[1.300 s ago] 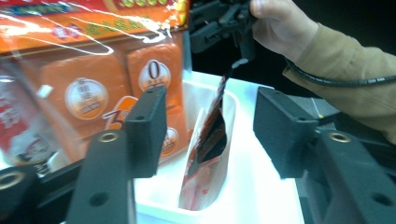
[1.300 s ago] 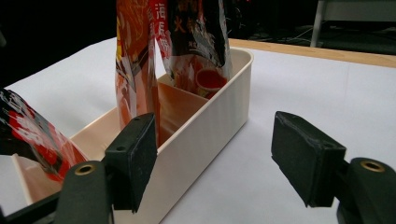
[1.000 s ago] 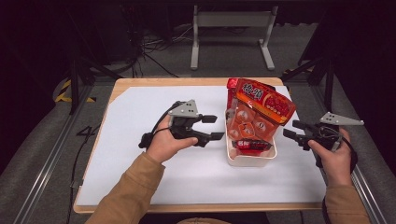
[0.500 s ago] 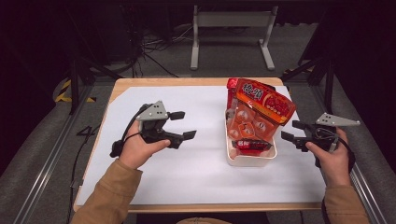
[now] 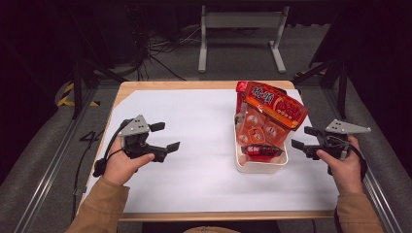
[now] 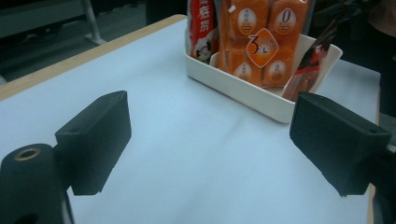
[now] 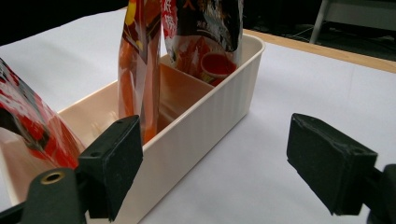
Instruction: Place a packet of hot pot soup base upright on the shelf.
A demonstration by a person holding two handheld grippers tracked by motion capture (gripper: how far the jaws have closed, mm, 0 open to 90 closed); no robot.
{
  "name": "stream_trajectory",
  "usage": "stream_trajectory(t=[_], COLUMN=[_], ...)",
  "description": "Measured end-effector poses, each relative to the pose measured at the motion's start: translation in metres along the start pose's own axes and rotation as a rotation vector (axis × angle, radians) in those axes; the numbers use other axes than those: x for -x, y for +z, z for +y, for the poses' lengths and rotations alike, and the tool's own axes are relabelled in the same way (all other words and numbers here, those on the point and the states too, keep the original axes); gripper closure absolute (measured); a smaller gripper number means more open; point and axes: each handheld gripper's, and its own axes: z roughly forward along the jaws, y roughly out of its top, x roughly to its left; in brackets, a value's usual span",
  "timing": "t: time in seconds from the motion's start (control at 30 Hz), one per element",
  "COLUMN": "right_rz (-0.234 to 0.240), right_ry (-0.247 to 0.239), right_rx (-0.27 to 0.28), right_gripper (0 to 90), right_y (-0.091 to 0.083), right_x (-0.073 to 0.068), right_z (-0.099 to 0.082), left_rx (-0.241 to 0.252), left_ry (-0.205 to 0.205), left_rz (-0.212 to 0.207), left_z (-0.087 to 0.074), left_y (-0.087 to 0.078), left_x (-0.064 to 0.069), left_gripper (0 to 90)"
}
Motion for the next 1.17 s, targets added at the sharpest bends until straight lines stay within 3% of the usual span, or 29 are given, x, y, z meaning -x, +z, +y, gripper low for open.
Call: stream_trajectory(t=[0.3,0.43,0.73,1.0,1.17], right_rz=[-0.001,0.0,-0.003,-0.013,-0.015], right_ry=[-0.008,-0.019,-0.037,-0.031,-0.029], right_rx=[0.002,0.0,-0.007,-0.012,-0.014], right_gripper=[18.9,18.3,18.2,18.2,18.2], right_y=[0.002,0.005,0.013,0.016,0.016], right_x=[0.001,0.002,0.004,0.004,0.004], right_z=[-0.01,-0.013,-0.021,-0.023,-0.024], left_rx=[0.003,0.0,-0.005,-0.031,-0.024], left_ry=[-0.051,-0.037,-0.111,-0.162,-0.166], left_rz=[0.048,0.091,0.138,0.161,0.162], left_z=[-0.031,-0.042,-0.073,-0.082,-0.081], left_y=[-0.003,-0.001,0.014,0.016,0.015], left_x=[-0.012,-0.018,-0.03,-0.035,-0.035], left_gripper=[13.2,13.3,14.0,14.0,14.0])
